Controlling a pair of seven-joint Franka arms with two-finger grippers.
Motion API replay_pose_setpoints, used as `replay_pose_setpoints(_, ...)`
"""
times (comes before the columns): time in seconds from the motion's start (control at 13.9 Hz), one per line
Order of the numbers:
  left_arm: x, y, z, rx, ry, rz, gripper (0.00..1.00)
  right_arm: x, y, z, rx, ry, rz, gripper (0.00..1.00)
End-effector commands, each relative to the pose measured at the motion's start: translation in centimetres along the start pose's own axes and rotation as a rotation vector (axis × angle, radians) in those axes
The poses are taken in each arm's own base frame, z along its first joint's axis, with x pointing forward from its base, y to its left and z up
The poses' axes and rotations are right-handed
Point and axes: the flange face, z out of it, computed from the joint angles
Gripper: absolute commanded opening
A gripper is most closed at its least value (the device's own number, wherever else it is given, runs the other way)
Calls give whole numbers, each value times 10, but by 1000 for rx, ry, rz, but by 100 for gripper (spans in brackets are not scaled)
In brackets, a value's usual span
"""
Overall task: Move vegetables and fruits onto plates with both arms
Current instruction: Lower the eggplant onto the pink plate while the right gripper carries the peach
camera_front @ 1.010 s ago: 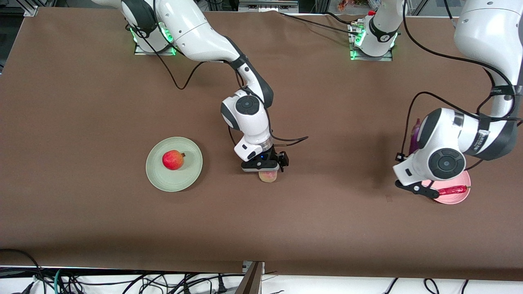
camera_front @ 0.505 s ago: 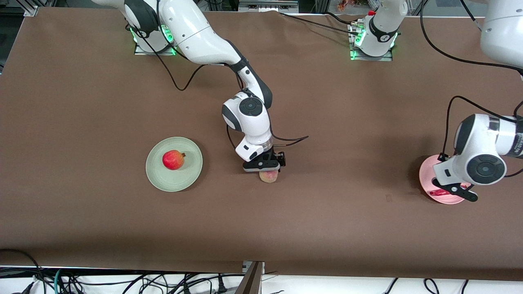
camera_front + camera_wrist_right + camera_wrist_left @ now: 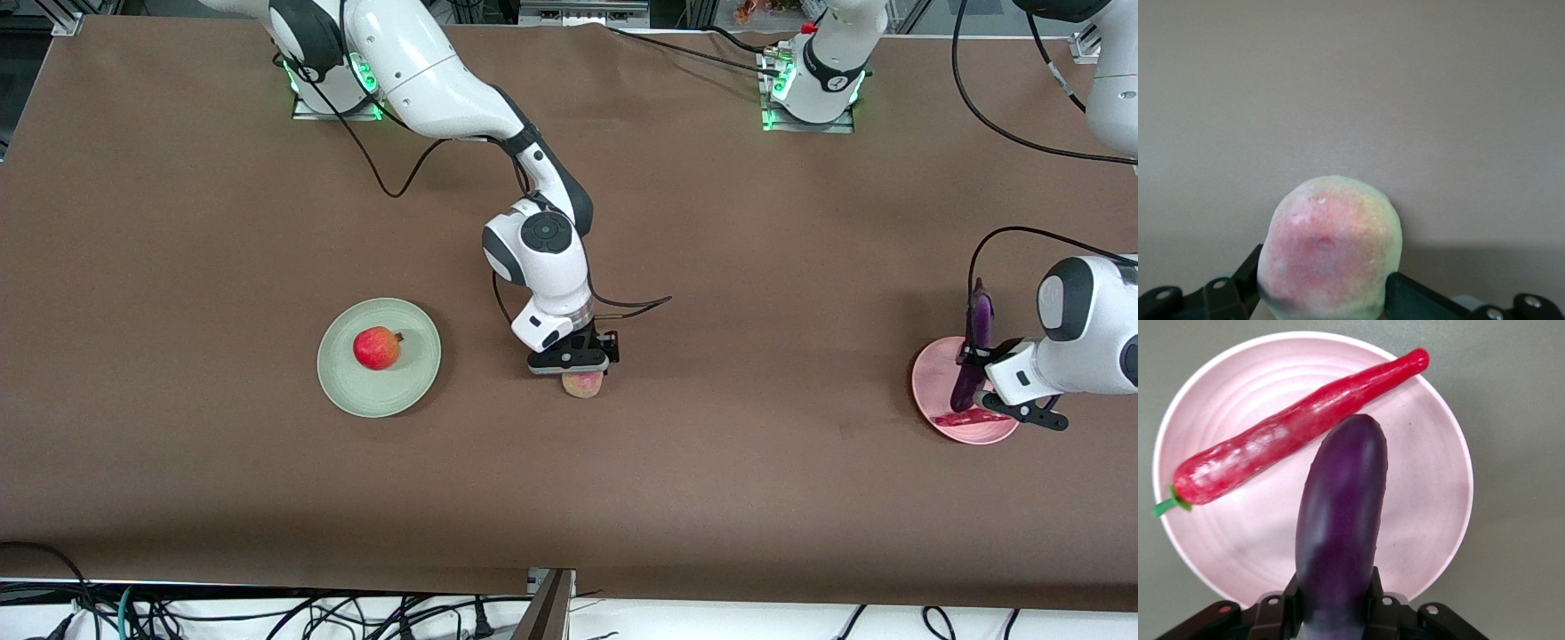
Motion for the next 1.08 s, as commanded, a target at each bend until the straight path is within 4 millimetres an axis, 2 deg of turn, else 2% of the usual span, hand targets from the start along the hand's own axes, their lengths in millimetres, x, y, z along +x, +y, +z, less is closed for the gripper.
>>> replay_pose_setpoints(0.0,1,-2,4,-27,37,29,22,25,13,-46,-49,-16,-19,2)
replay_pose_setpoints(0.07,1,-2,4,-26,38,29,36,33,24,-57,-63,-37,-42,0)
replay_pose_setpoints(0.14,2,-2,2,-21,41,32,64,45,42,-68,-81,-62,-64,0)
replay_pose_setpoints(0.22,3,-2,1,-19,42,36,100,54,62,-77,-97,-84,-89,0)
replay_pose_setpoints(0.36,4,-1,-1,-13,44,55,100,67,108,-88,-115,-114,-115,0)
replay_pose_setpoints(0.58,5,-2,-6,0,47,57,100,86,196,-97,-128,-168,-200,0)
replay_pose_setpoints(0.72,7,2,-16,17,48,71,100,84,237,-99,-121,-212,-206,0)
replay_pose_setpoints(0.79,5,3,-32,33,61,73,100,75,254,-94,-120,-239,-199,0)
replay_pose_setpoints(0.87,6,9,-51,48,78,79,100,69,262,-91,-113,-238,-187,0)
replay_pose_setpoints(1.01,11,41,-101,63,93,113,100,60,275,-83,-122,-253,-182,0)
